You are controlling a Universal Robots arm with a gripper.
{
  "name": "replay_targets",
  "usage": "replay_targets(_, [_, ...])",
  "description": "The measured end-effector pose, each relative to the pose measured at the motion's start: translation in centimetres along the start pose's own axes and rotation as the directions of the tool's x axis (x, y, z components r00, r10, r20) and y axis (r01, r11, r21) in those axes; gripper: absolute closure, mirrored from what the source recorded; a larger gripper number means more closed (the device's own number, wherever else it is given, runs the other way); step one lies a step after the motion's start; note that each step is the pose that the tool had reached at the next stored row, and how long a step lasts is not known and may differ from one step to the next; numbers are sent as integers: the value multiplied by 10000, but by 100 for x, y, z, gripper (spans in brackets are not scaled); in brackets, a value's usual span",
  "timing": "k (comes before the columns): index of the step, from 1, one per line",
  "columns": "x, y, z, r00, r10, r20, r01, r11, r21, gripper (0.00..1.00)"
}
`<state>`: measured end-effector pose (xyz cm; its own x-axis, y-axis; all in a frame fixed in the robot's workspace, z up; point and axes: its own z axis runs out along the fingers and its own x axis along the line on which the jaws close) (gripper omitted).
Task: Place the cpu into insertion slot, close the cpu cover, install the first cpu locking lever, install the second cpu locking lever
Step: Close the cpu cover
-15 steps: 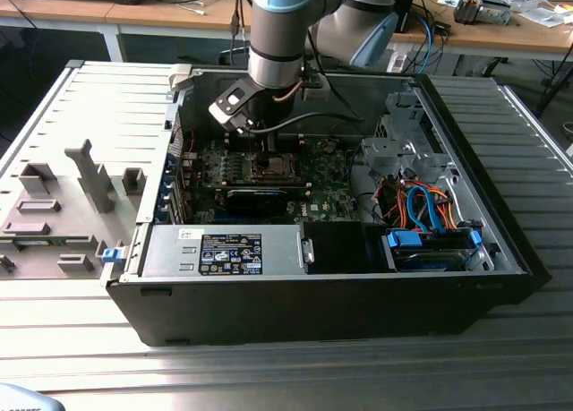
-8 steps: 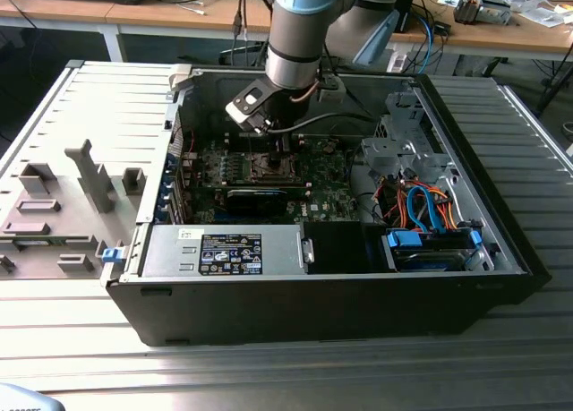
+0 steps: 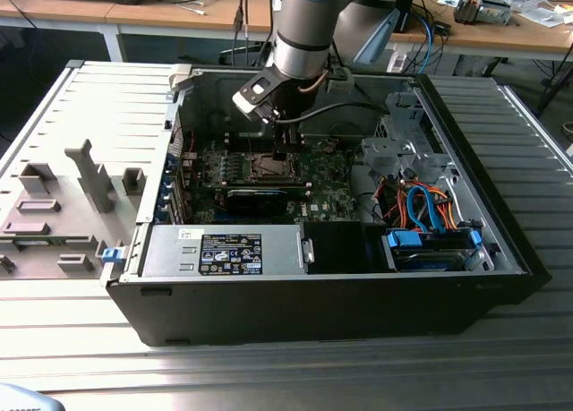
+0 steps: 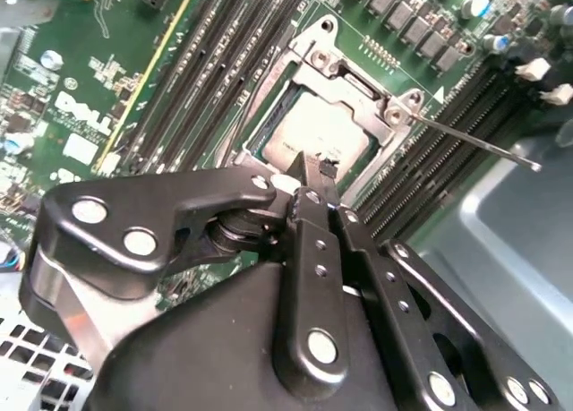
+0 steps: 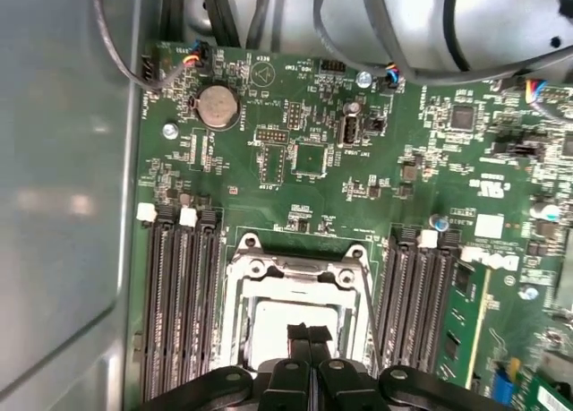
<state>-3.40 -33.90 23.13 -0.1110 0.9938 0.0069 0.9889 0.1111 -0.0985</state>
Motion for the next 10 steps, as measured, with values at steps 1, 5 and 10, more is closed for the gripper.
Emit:
replay_targets(1, [0, -1, -15, 10000, 0, -1, 0, 10000, 0, 89])
replay_targets(5, [1, -7, -87, 10000, 0, -1, 0, 10000, 0, 89])
replay_targets(10, [1, -20, -212, 10000, 0, 0, 0, 10000, 0, 89])
